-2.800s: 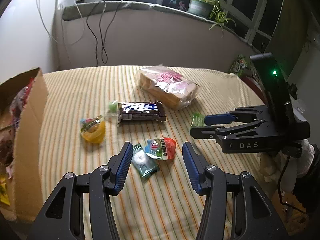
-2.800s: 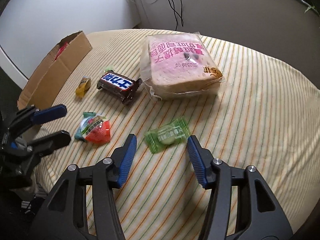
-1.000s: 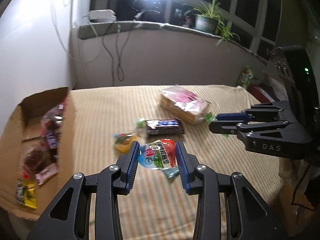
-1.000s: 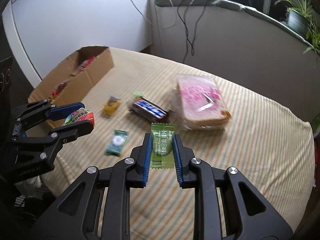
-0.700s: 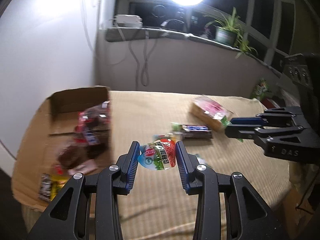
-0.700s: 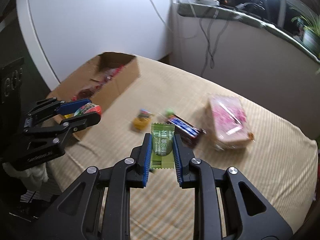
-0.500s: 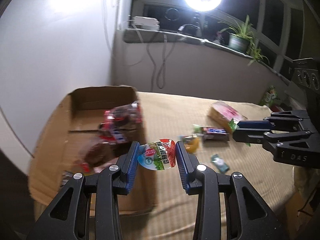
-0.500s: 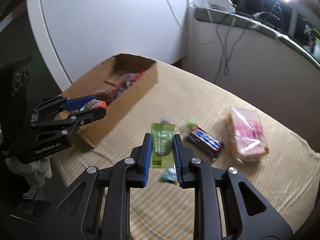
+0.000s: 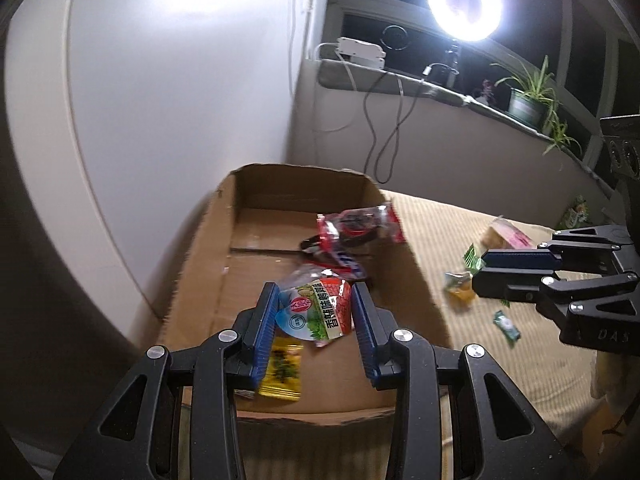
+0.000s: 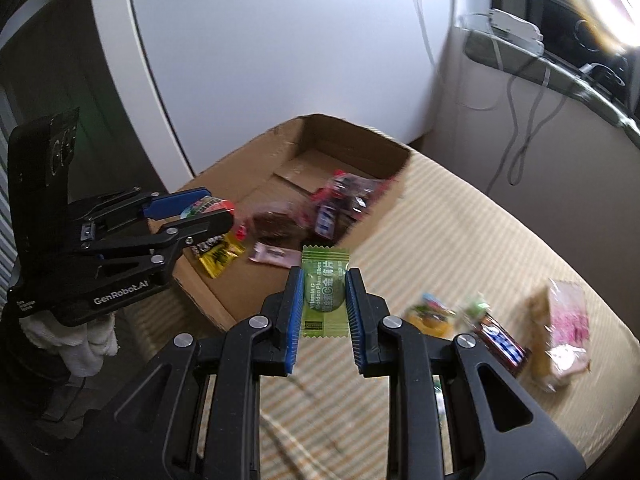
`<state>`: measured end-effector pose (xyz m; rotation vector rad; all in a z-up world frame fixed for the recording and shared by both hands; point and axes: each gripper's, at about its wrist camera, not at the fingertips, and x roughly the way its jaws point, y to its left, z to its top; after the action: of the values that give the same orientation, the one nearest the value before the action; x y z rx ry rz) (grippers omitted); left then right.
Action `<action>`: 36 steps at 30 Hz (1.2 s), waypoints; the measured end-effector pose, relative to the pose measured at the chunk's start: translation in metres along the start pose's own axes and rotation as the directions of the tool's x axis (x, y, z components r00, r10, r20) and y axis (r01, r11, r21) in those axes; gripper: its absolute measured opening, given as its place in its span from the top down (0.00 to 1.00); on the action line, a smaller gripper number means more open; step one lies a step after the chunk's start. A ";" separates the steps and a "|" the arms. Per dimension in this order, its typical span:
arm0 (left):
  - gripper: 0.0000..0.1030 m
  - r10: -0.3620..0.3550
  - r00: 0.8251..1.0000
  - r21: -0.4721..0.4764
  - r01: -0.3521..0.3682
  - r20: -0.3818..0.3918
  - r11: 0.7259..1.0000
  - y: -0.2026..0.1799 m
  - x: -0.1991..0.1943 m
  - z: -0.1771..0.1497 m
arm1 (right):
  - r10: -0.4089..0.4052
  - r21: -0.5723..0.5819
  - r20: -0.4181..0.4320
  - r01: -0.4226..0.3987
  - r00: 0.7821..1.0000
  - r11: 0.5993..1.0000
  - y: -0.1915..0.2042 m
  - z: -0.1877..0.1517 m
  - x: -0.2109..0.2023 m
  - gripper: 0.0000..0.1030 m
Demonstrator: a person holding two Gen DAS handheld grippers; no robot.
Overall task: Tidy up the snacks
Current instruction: 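Carry both candies over the box and open both tools to drop them, then withdraw both open tools from the box toward the remaining snacks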
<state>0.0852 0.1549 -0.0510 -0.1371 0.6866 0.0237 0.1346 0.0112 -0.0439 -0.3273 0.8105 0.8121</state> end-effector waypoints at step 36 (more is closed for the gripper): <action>0.52 0.024 1.000 -0.032 -0.024 0.009 0.999 0.013 0.002 0.003 | -0.024 0.008 0.022 0.024 0.999 1.000 -0.010 0.004 0.005 0.25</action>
<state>0.0877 0.1680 -0.0513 -0.1596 0.6787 0.0583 0.1466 0.0096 -0.0455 -0.3198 0.7873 0.7889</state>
